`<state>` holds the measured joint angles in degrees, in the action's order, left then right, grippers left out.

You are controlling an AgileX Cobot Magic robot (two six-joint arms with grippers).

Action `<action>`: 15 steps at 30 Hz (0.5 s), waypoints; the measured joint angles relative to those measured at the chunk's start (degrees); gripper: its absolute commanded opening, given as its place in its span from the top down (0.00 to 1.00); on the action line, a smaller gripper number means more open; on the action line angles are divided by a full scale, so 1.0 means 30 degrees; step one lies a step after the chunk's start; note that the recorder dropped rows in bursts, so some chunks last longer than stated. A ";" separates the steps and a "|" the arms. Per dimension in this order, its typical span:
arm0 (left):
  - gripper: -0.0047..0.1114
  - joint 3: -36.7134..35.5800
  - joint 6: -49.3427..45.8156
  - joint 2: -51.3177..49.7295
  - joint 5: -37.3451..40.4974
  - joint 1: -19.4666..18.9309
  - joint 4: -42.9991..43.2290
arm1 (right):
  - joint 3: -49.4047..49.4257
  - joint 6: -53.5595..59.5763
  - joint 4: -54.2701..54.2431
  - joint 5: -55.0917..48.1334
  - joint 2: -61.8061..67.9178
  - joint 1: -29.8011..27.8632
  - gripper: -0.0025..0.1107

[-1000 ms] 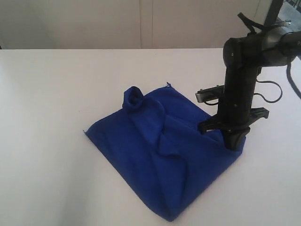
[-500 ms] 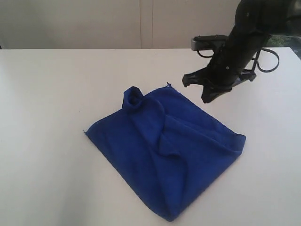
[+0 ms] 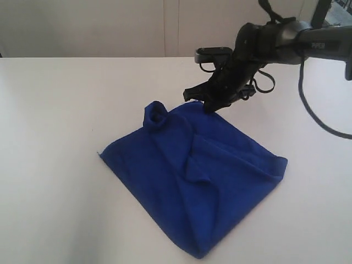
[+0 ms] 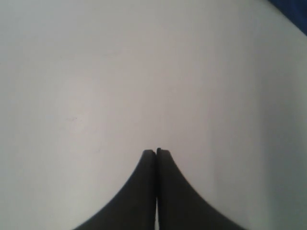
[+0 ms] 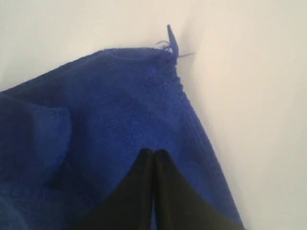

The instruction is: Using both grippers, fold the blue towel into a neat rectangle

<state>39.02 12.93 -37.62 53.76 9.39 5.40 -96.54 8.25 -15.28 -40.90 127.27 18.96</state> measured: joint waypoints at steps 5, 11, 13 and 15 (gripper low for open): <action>0.96 0.0000 0.0000 0.0000 0.0000 0.0000 0.0000 | -0.0525 0.0072 0.0000 0.0516 0.1016 0.0000 0.98; 0.96 0.0000 0.0000 0.0000 0.0000 0.0000 0.0000 | -0.0705 0.0106 0.1407 0.0867 0.1466 0.0000 0.98; 0.96 0.0000 0.0000 0.0000 0.0000 0.0000 0.0000 | -0.0733 0.0106 0.2047 0.0945 0.1481 0.0000 0.98; 0.96 0.0000 0.0000 0.0000 0.0000 0.0000 0.0000 | -0.0733 -0.0079 0.2642 0.0947 0.1510 -0.0074 0.98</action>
<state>39.02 12.93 -37.62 53.76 9.39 5.40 -98.74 8.01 -7.36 -38.05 131.80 18.74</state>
